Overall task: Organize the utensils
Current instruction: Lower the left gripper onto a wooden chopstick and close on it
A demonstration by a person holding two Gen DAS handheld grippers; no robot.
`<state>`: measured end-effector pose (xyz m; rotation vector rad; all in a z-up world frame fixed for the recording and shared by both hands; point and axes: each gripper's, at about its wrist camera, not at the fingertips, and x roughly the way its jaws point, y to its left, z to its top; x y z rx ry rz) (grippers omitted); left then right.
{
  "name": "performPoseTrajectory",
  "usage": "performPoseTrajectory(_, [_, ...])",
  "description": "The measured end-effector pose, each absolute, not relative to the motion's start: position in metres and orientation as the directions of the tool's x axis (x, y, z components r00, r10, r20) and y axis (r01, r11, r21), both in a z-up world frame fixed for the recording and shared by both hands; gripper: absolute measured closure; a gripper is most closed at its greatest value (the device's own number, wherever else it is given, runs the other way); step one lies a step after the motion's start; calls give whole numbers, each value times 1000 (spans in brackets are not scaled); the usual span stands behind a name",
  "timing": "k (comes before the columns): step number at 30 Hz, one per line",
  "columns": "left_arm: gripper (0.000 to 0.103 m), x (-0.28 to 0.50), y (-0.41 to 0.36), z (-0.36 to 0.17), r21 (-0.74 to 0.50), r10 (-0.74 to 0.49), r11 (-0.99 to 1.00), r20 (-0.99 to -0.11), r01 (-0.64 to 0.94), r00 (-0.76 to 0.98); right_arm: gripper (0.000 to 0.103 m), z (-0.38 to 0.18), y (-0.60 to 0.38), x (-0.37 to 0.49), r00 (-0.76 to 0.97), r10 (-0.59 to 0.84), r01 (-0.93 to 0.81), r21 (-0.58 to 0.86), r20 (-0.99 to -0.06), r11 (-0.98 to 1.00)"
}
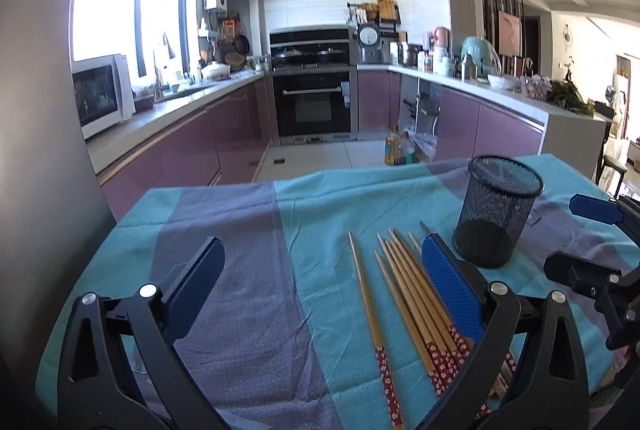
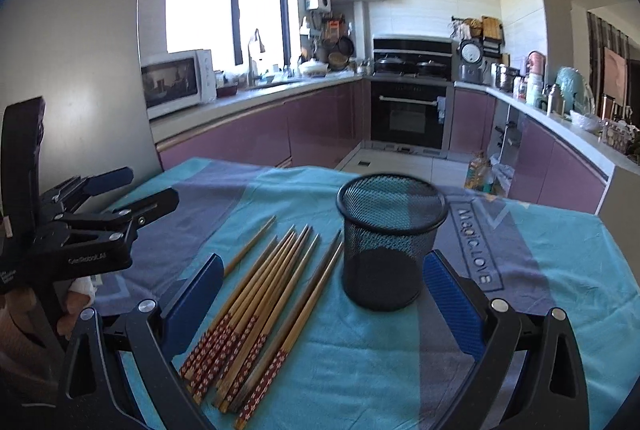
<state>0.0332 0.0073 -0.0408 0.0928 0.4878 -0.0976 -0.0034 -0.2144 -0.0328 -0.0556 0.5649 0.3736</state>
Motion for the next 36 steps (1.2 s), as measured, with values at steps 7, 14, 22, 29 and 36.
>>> performPoseTrajectory(7, [23,63,3,-77,56,-103,983,-623,175,776,47,-70,-203,29,646,316,-330,119,-695,936])
performPoseTrajectory(14, [40,83,-10,-99,63,-127,970,-690,234,713,60,-81,-201,44,597,300,-296,143,-744,944])
performPoseTrajectory(22, [60,103,-19,-112,51,-138,963,-749,264,648,69,-86,-195,52,569,278,-286,130,-774,949])
performPoseTrajectory(29, [67,121,-16,-123,-1,-175,960,-781,280,600,73,-88,-181,60,558,238,-291,82,-795,953])
performPoseTrajectory(36, [86,143,-24,-126,-16,-185,959,-792,282,582,81,-90,-177,69,566,233,-288,76,-791,955])
